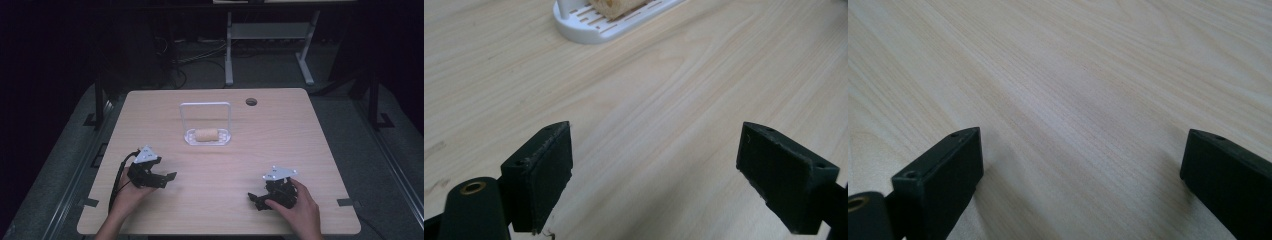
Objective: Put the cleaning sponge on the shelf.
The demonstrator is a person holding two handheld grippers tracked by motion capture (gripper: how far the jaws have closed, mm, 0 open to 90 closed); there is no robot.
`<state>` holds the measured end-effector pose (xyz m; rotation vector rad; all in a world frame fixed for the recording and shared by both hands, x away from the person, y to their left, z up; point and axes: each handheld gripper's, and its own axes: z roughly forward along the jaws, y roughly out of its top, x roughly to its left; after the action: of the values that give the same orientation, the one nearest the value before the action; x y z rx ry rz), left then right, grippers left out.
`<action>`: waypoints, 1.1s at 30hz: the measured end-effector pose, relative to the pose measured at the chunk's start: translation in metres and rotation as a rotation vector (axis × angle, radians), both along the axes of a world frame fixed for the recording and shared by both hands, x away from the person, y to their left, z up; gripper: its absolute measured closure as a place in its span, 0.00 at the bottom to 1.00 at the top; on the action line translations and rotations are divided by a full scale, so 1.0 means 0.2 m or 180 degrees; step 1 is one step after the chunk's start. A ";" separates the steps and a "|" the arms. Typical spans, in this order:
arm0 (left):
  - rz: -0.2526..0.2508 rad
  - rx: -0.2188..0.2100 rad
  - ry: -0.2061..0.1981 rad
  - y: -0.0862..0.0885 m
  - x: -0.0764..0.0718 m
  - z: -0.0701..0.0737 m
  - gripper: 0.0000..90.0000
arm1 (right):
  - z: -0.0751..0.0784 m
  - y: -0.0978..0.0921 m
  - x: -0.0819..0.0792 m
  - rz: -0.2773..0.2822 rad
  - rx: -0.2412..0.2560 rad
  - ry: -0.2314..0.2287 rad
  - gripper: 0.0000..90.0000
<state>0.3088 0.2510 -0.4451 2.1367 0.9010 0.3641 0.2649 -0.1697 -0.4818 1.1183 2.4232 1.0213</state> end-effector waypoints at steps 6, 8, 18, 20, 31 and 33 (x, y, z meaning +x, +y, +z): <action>0.0050 -0.0014 -0.0035 0.05 -0.06 -0.01 0.16 | 0.00 0.00 0.00 0.0001 -0.0001 -0.0001 0.04; 0.0063 -0.0011 -0.0040 0.07 -0.08 -0.02 0.16 | 0.00 0.00 0.00 0.0007 -0.0002 -0.0009 0.04; 0.0122 0.0050 0.0022 0.16 -0.16 -0.07 0.16 | 0.00 0.00 0.00 0.0000 -0.0002 0.0000 0.03; 0.0142 0.0070 0.0018 0.18 -0.18 -0.09 0.16 | 0.00 0.00 0.00 0.0002 -0.0009 0.0002 0.04; 0.0173 0.0150 0.0096 0.23 -0.20 -0.13 0.16 | 0.00 0.00 0.00 0.0000 -0.0005 0.0000 0.04; 0.0160 0.0141 0.0080 0.24 -0.20 -0.14 0.16 | 0.00 0.00 0.00 -0.0002 -0.0004 0.0004 0.04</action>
<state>0.2681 0.2983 -0.4725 2.1666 0.9707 0.3867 0.2648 -0.1697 -0.4816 1.1198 2.4240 1.0189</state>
